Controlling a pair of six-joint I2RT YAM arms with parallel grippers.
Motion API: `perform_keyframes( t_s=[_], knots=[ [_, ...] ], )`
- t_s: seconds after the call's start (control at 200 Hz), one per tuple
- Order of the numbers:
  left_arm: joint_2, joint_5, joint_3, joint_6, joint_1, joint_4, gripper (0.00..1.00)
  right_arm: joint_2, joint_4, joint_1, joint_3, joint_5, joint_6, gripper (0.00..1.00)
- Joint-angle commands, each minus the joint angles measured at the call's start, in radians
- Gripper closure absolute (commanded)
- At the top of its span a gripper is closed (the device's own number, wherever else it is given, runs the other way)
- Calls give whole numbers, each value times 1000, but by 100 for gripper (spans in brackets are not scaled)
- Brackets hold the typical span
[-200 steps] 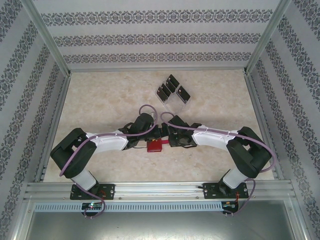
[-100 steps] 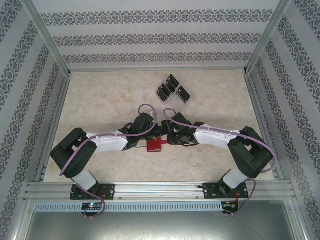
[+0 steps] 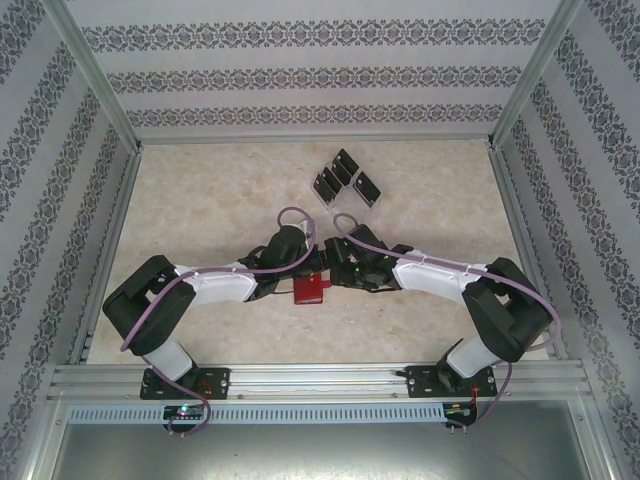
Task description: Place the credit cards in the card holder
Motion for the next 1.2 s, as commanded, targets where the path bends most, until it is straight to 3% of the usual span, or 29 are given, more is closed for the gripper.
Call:
perform_keyframes(
  t_s=[0.0, 0.13, 0.445, 0.665, 0.809, 0.954, 1.194],
  knots=[
    [38, -2, -37, 12, -14, -113, 0, -56, 74, -3, 20, 24, 27, 54],
    [31, -20, -7, 25, -14, -162, 0, -88, 68, 42, 12, 39, 45, 60],
    [-8, -49, 63, 67, 14, -267, 0, -259, 84, 167, -65, 93, 105, 86],
    [-76, -45, 117, 129, 126, -411, 0, -133, 123, 235, 24, 64, 104, 88],
    [-126, -92, 221, 291, 211, -734, 0, -51, 153, 258, 64, 39, 112, 88],
    [-129, -209, 312, 495, 230, -996, 0, 16, 177, 274, 87, 8, 125, 89],
    [-131, -341, 267, 599, 234, -1088, 0, 35, 227, 291, 39, 6, 170, 90]
  ],
)
